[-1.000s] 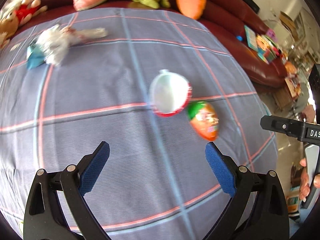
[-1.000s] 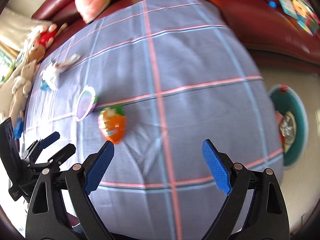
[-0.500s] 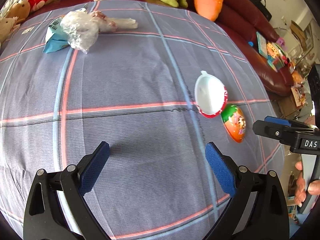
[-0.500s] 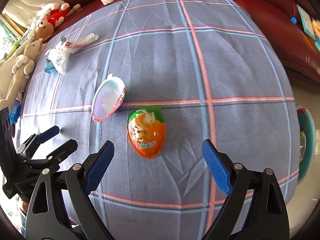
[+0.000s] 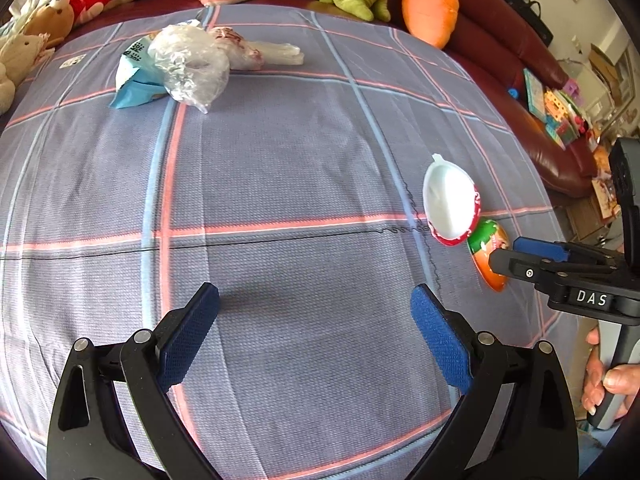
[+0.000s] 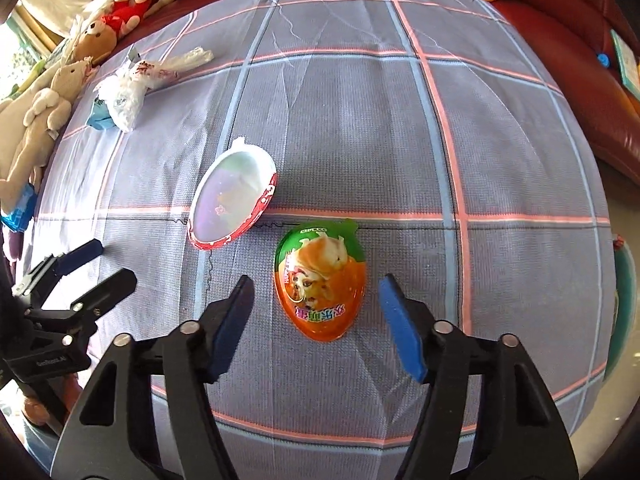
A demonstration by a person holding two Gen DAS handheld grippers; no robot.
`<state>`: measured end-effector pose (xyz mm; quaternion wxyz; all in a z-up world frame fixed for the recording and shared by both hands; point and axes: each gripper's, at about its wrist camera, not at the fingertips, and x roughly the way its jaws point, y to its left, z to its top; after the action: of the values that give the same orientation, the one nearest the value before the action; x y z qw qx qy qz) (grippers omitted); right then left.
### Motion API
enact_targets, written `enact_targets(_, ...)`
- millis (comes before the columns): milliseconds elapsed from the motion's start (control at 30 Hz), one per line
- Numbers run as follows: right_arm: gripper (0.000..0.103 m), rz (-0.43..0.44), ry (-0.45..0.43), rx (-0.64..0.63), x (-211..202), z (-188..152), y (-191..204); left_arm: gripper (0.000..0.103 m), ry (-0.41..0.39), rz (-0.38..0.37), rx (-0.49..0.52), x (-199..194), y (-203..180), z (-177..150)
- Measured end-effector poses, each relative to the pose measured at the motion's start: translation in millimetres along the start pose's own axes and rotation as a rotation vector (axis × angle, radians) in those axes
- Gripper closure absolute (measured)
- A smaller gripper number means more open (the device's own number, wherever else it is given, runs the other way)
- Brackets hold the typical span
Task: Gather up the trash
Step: 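Grasp the green-orange egg capsule with the right gripper while the left grasps the white-red capsule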
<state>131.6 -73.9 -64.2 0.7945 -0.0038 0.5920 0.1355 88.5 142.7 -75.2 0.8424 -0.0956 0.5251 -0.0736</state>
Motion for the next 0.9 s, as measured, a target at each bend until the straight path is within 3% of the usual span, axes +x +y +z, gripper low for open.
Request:
enact_targets(133, 0.046, -0.004, -0.002, -0.019, 6, 1, 3, 0.007, 0.002, 0.004, -0.014, 1, 1, 2)
enact_targets(200, 0.061, -0.005, 0.002, -0.032, 10, 0, 4, 0.007, 0.004, 0.006, -0.012, 2, -1, 3)
enact_targets(567, 0.062, 0.022, -0.098, 0.051, -24, -1, -29, 0.007, 0.010, -0.018, 0.095, 21, -54, 26)
enact_targets(900, 0.062, 0.027, -0.109, 0.126, -36, -7, -70, 0.007, 0.020, -0.019, 0.208, 49, -109, 47)
